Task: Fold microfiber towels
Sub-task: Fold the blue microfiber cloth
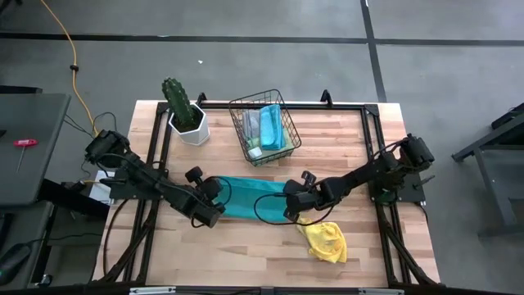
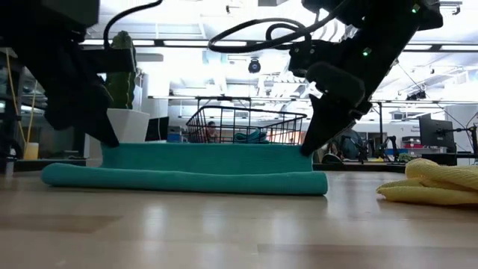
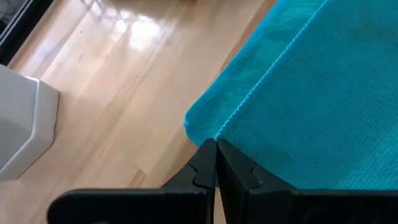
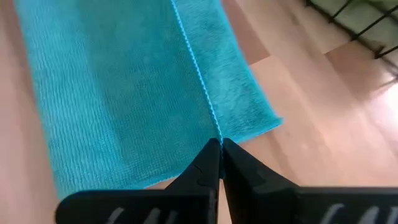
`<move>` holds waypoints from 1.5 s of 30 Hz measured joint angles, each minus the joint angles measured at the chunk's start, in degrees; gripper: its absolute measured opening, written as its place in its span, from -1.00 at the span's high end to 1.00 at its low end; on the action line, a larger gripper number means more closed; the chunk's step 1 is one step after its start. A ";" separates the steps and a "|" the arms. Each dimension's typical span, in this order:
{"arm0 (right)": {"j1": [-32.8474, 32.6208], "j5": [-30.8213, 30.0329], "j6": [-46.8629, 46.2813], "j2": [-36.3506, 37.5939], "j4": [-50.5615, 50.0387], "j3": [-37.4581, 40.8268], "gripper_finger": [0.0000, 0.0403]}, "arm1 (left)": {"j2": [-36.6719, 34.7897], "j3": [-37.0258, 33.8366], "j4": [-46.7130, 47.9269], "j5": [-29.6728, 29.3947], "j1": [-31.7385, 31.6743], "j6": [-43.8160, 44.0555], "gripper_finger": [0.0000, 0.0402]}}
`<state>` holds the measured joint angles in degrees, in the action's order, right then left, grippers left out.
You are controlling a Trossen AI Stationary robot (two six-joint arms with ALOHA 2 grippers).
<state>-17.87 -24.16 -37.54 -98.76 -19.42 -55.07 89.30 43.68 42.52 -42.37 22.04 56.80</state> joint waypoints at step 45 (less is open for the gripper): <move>7.02 -4.42 1.99 -3.66 -0.13 -0.07 1.00 | 1.98 0.07 4.32 -2.98 -8.60 4.90 1.00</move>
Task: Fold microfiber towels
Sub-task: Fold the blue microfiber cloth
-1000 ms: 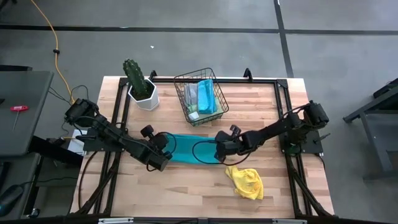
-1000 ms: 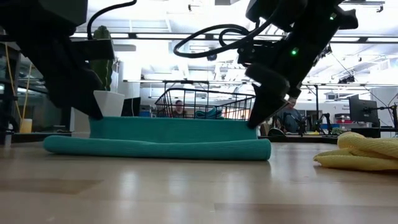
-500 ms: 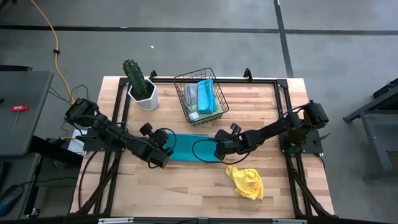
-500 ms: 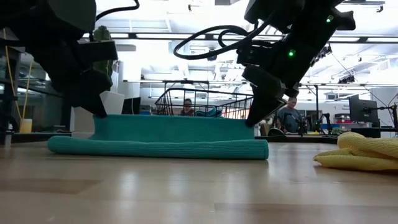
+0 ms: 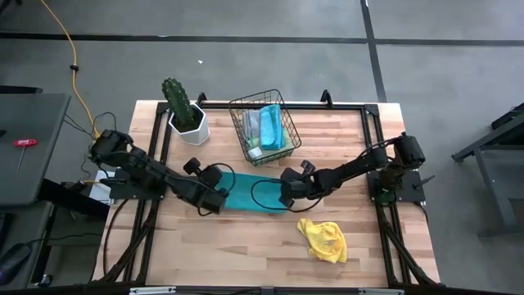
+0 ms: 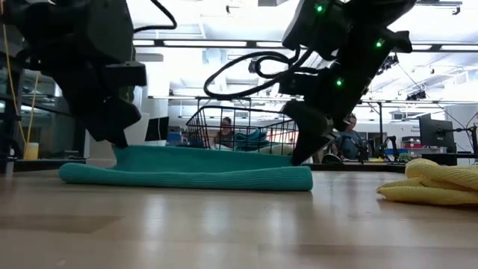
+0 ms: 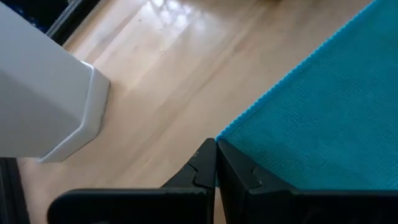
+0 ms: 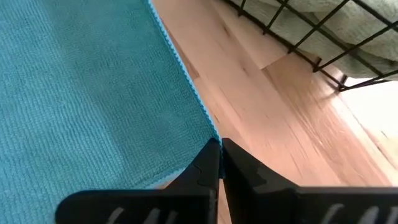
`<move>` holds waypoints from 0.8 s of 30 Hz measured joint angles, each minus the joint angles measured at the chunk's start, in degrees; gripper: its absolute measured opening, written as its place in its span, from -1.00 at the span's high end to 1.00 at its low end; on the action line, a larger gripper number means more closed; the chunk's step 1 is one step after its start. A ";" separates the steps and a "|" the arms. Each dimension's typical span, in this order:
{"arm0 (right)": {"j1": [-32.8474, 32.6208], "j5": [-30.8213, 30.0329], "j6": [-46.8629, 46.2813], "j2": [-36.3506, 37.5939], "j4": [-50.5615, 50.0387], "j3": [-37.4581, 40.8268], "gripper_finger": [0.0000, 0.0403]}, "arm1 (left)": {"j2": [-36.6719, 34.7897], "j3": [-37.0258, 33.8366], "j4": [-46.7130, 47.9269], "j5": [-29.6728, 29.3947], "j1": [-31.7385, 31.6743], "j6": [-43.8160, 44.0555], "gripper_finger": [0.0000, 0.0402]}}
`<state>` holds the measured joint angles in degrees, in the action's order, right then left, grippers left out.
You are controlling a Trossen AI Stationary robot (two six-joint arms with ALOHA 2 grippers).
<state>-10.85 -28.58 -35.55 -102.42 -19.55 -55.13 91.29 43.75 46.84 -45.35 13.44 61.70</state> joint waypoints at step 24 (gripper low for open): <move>0.00 2.15 -0.46 0.20 1.66 0.09 1.00 | 7.32 -0.04 -3.08 0.03 -0.66 -6.19 1.00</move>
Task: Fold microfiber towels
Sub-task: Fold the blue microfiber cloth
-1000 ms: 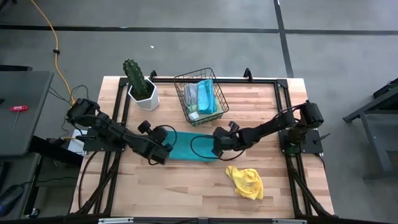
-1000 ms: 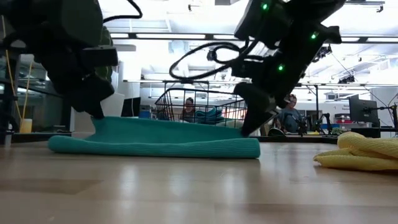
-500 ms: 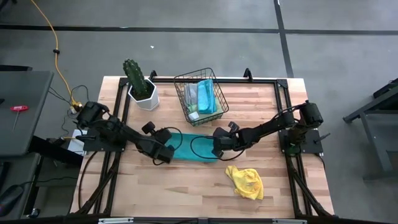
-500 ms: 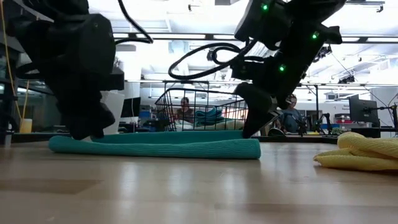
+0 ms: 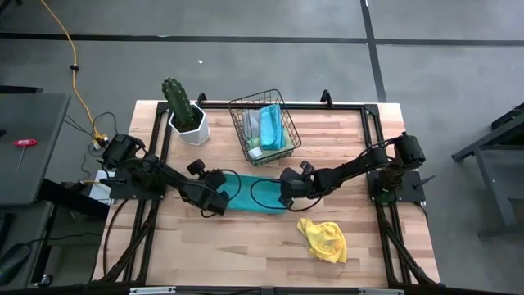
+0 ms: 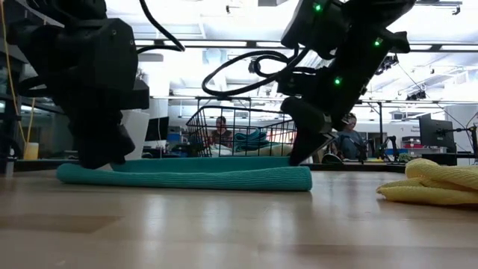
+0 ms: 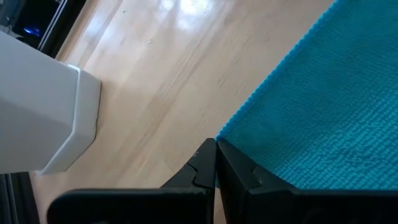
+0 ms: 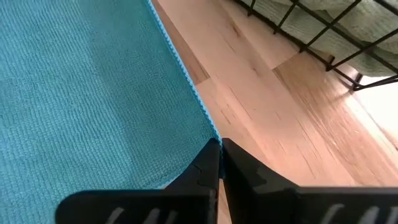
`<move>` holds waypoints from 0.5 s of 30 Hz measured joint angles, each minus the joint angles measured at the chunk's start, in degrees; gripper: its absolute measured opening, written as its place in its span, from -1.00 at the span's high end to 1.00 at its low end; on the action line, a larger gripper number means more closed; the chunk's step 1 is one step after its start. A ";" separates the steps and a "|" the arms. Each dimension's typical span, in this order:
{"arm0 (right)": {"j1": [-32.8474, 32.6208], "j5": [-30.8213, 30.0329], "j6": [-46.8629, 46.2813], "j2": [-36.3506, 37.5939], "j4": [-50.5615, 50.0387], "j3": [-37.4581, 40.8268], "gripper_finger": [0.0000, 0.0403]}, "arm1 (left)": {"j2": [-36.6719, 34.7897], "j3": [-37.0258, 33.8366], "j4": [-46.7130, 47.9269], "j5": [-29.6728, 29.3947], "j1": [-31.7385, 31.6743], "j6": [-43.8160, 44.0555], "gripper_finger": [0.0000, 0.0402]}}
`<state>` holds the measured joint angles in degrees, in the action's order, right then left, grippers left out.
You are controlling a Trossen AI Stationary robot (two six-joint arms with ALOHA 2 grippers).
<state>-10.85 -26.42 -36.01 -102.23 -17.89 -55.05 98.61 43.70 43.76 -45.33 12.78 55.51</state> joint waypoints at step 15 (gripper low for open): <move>-0.02 -2.02 4.03 -0.01 0.90 0.09 0.45 | -0.04 2.81 12.56 -0.59 -0.02 -1.86 0.49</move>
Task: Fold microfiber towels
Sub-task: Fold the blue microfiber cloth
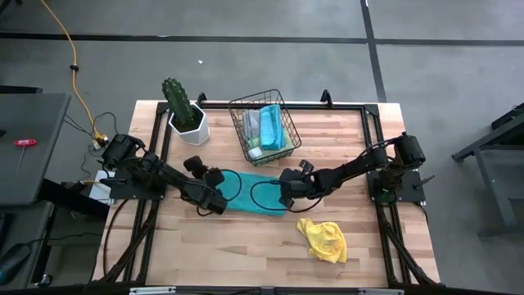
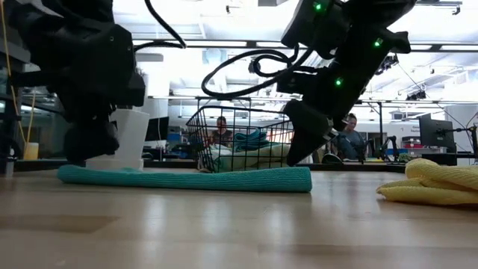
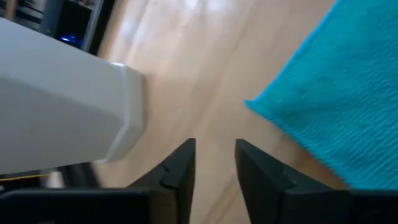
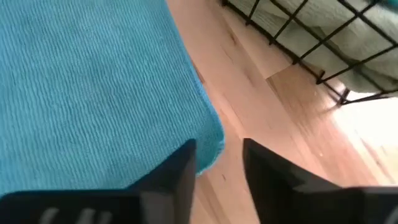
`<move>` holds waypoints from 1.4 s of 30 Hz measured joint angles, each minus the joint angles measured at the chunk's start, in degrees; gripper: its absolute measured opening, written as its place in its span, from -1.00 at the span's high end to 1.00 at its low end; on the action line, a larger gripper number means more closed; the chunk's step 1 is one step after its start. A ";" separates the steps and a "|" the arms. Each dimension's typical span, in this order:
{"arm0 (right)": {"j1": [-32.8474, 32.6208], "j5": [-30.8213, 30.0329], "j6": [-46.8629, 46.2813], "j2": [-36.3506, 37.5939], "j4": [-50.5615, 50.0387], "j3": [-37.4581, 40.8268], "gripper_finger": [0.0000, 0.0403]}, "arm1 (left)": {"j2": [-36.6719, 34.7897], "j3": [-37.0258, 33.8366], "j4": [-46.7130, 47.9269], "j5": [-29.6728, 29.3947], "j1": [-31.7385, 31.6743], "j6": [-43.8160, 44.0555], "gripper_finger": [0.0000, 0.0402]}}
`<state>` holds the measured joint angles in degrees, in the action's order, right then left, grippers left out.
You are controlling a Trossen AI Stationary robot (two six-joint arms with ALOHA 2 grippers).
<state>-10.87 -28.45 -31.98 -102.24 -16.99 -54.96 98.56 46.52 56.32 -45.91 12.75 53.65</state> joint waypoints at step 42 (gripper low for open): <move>-13.90 1.18 9.56 6.78 3.39 -0.15 0.06 | -18.01 -11.08 -30.26 41.21 1.71 -38.88 0.20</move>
<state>-24.77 -27.27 -22.41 -95.46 -13.60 -55.11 80.55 35.44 26.06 -4.70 14.47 14.76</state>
